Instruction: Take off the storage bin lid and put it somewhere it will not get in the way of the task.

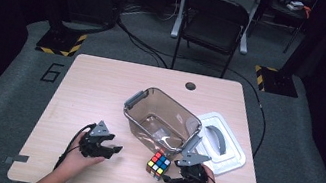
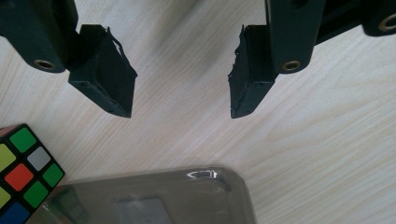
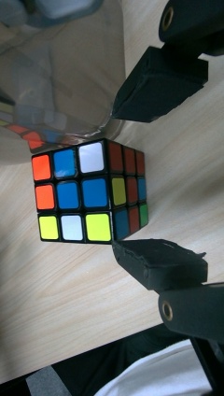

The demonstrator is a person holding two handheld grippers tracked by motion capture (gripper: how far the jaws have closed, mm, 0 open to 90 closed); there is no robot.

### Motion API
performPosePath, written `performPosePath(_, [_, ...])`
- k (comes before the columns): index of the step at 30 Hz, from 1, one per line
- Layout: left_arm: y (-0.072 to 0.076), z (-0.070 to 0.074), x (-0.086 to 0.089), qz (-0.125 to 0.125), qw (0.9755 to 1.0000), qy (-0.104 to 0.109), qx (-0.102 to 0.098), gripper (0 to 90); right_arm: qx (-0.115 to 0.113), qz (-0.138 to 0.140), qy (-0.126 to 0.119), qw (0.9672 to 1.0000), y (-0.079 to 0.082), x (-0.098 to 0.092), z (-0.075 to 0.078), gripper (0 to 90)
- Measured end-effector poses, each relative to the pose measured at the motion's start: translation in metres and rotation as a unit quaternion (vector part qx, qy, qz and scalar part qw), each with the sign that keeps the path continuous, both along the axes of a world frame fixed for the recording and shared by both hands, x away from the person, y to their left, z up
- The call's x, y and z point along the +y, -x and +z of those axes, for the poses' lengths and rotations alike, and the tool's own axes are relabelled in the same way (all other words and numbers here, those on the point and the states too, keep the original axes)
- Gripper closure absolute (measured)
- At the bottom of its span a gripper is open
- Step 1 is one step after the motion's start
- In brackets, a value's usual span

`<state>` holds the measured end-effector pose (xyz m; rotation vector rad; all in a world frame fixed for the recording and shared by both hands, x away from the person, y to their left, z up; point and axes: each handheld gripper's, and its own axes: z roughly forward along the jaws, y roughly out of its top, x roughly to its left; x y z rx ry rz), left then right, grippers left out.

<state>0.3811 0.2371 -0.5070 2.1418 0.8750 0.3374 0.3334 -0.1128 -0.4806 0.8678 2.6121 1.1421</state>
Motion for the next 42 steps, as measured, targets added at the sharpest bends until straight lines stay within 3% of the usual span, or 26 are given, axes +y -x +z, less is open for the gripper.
performPosePath(24, [0.002, 0.001, 0.009, 0.012, 0.9999, -0.005, -0.002, 39.3, -0.007, 0.016, 0.018, 0.9997, -0.003, 0.018, -0.003, 29.1])
performPosePath(30, [0.002, 0.001, 0.010, 0.018, 0.9998, -0.002, -0.006, 39.2, -0.018, 0.021, 0.038, 0.9989, -0.003, 0.023, -0.005, 33.4])
performPosePath(36, [0.003, 0.000, 0.010, 0.026, 0.9996, 0.001, -0.007, 39.1, -0.005, 0.021, 0.039, 0.9990, -0.003, 0.025, -0.004, 33.8])
performPosePath(42, [0.002, -0.001, 0.012, 0.026, 0.9996, -0.001, -0.009, 39.1, -0.007, 0.035, 0.036, 0.9987, -0.002, 0.026, -0.004, 33.8])
